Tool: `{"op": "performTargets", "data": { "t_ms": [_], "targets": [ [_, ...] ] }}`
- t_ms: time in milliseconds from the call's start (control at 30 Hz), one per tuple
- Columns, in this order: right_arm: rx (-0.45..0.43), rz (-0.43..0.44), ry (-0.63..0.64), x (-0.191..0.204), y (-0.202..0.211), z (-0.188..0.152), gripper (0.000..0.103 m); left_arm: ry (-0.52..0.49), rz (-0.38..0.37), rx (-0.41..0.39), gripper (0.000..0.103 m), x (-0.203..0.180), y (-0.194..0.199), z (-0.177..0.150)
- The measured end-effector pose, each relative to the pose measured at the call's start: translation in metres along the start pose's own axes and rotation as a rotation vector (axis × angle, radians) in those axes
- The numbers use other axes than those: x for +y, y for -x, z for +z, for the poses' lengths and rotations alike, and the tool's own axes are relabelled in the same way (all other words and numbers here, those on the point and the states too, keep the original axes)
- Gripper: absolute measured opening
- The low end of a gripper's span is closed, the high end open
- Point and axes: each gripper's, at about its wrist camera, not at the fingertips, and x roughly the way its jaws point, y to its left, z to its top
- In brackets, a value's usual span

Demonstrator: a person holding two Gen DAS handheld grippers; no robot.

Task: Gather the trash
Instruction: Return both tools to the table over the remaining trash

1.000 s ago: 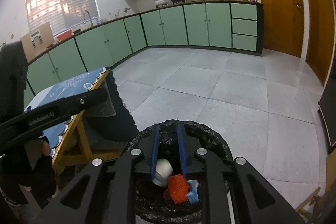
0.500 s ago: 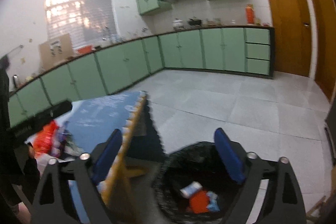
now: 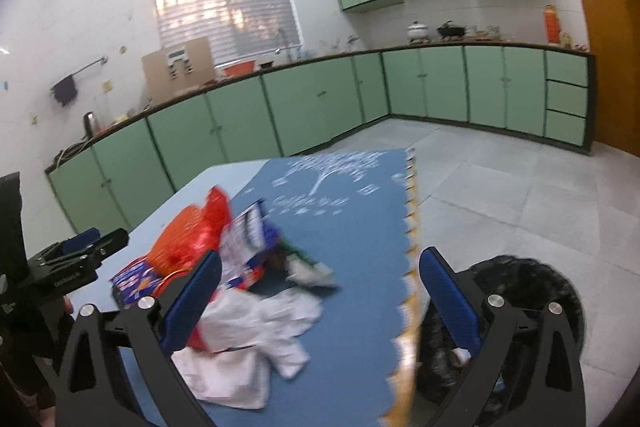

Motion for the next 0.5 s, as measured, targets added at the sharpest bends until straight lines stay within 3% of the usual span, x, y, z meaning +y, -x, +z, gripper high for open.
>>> {"op": "performTargets", "data": {
  "t_ms": [300,500],
  "targets": [
    [0.109,0.038,0.091,0.048,-0.027,-0.038,0.075,0.003,-0.017,0.005,0.086,0.004,0.009,-0.023],
    [0.164,0.071,0.076,0.050,-0.041,-0.049,0.044,0.007,-0.034,0.020,0.086,0.004,0.006,-0.029]
  ]
}}
